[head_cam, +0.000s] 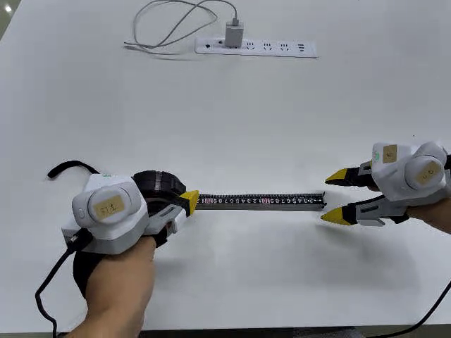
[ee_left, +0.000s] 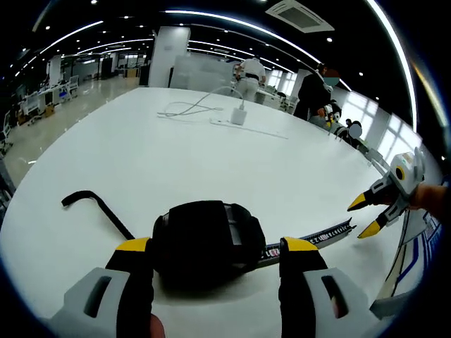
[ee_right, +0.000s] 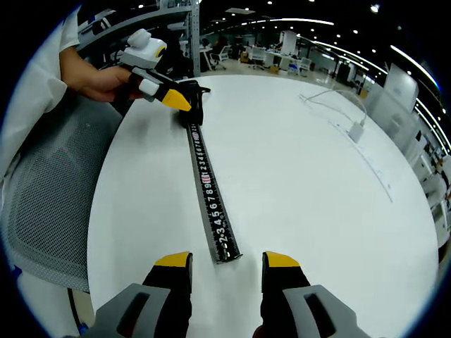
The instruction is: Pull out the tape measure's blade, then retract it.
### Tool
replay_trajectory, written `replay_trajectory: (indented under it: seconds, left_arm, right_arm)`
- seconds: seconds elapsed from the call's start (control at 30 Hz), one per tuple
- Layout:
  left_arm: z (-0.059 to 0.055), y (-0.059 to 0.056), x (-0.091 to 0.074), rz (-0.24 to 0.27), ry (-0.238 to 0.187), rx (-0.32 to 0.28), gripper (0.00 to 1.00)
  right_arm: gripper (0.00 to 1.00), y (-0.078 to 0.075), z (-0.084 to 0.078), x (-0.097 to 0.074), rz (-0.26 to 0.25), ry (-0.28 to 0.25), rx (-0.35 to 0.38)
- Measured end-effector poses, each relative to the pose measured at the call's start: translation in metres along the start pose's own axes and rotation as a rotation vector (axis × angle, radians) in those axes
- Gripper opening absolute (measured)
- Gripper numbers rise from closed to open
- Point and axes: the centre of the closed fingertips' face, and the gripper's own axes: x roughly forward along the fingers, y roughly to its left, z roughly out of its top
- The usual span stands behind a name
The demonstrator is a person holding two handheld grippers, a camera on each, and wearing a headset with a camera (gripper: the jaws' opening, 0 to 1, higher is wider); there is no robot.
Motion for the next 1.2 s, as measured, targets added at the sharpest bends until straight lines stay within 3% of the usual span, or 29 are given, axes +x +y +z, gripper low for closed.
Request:
replay_trajectory:
  seconds: [0.03, 0.13, 0.47, 1.2]
  left_arm:
    - [0.001, -0.001, 0.0, -0.002, -0.006, -0.021, 0.7]
    - [-0.001, 0.002, 0.002, 0.016, 0.004, 0.0, 0.67]
    - [-0.001, 0.006, 0.002, 0.036, 0.008, -0.014, 0.62]
    - [-0.001, 0.008, 0.005, 0.011, 0.011, -0.015, 0.61]
  right_arm:
    - [0.36, -0.001, 0.0, 0.001, 0.003, -0.001, -0.001]
    - [0.34, -0.002, -0.001, 0.004, 0.012, 0.004, -0.005]
    - [0.32, -0.001, -0.006, 0.012, 0.05, 0.025, -0.017]
    - [0.2, 0.003, -0.007, 0.017, 0.09, 0.049, -0.064]
